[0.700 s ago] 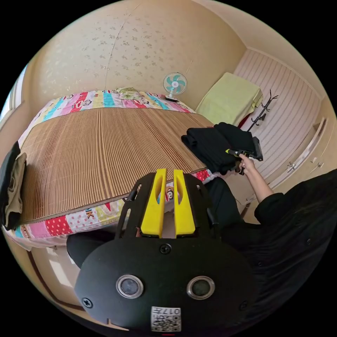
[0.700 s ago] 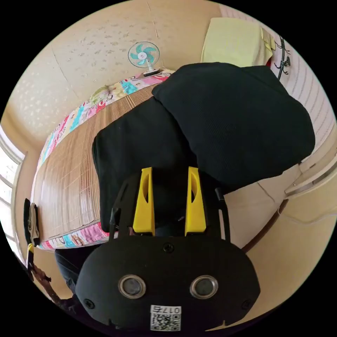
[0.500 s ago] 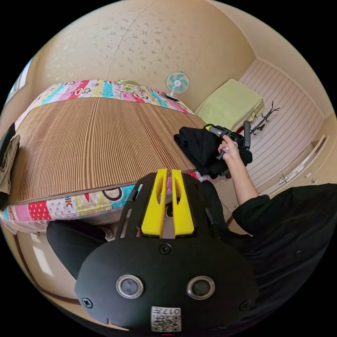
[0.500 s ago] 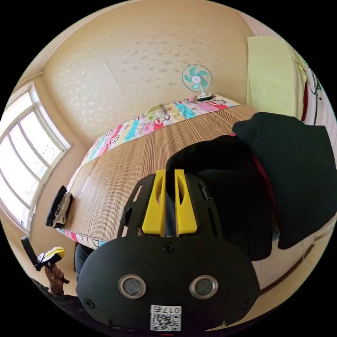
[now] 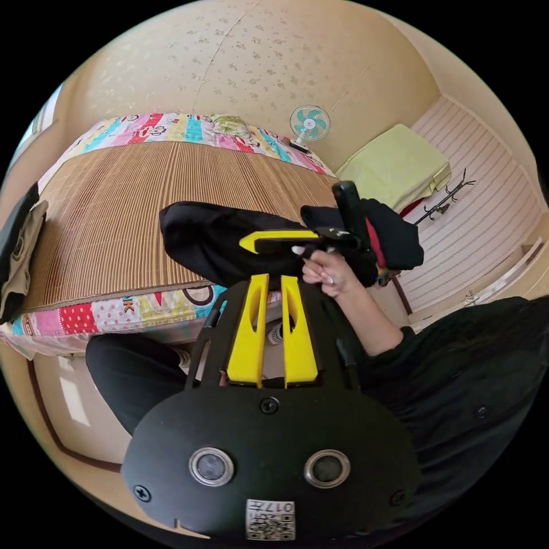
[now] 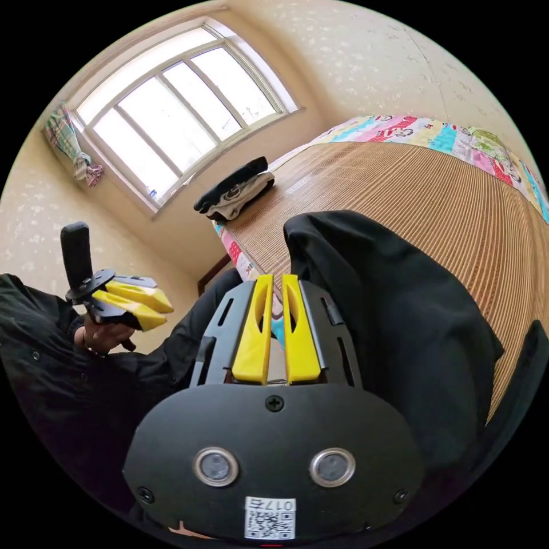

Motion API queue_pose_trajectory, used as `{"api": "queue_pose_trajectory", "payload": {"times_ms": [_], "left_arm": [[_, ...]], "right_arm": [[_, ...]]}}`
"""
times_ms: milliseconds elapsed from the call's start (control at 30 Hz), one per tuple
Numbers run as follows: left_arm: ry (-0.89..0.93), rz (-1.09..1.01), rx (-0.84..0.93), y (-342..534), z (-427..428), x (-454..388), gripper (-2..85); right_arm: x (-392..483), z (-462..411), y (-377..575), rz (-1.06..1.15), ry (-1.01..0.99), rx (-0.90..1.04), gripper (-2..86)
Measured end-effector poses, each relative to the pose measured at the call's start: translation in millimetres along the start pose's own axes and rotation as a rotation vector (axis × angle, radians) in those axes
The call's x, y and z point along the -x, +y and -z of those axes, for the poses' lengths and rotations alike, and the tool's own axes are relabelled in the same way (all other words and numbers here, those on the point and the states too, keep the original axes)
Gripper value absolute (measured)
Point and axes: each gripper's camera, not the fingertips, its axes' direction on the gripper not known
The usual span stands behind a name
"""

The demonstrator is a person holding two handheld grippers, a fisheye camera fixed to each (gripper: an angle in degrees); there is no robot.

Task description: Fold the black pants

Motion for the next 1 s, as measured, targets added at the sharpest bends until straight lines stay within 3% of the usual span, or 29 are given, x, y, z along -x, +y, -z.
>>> {"api": "queue_pose_trajectory", "payload": {"times_ms": [67, 133, 167, 233, 300, 467, 600, 667, 833, 1000], "left_arm": [[0.017, -0.054, 0.039, -0.3, -10.8, 1.9, 7.1], [0.046, -0.122, 0.078, -3.0, -27.7, -0.6, 9.0], [0.074, -0.164, 0.105, -6.2, -41.6, -4.0, 9.7], [0.128, -0.221, 0.14, -13.5, -65.7, -10.6, 9.9], [0.156, -0.314, 0.185, -28.7, -99.3, -26.0, 10.2], [0.172, -0.501, 0.334, -51.9, -166.1, -72.4, 12.6], [0.299, -0.44, 0.309, -54.8, -160.4, -70.7, 11.9], [0.277, -0.42, 0.279, -52.2, -142.5, -60.6, 11.8], [0.248, -0.361, 0.129, -40.0, -53.4, -21.4, 14.1], [0.266, -0.294, 0.071, -44.7, -3.4, -8.3, 18.0]], "right_arm": [[13.1, 31.2, 46.8, -0.019, 0.087, -0.049, 6.0], [21.8, 64.8, 107.3, -0.09, 0.379, -0.105, 8.9], [20.9, 66.1, 119.4, -0.099, 0.479, -0.08, 9.5], [-11.1, 56.5, 152.9, -0.288, 0.835, 0.173, 11.5], [-31.0, 77.2, 171.6, -0.502, 0.912, 0.161, 11.6], [-64.6, 150.7, 216.4, -0.669, 0.544, -0.156, 13.2], [-115.2, 141.0, 210.9, -0.667, 0.407, 0.074, 11.5], [-101.2, 157.8, 199.1, -0.589, 0.409, 0.077, 8.9], [-53.1, 246.9, 159.0, -0.25, -0.113, -0.239, 4.7], [-35.9, 279.2, 89.8, -0.038, -0.36, -0.343, 2.3]]}}
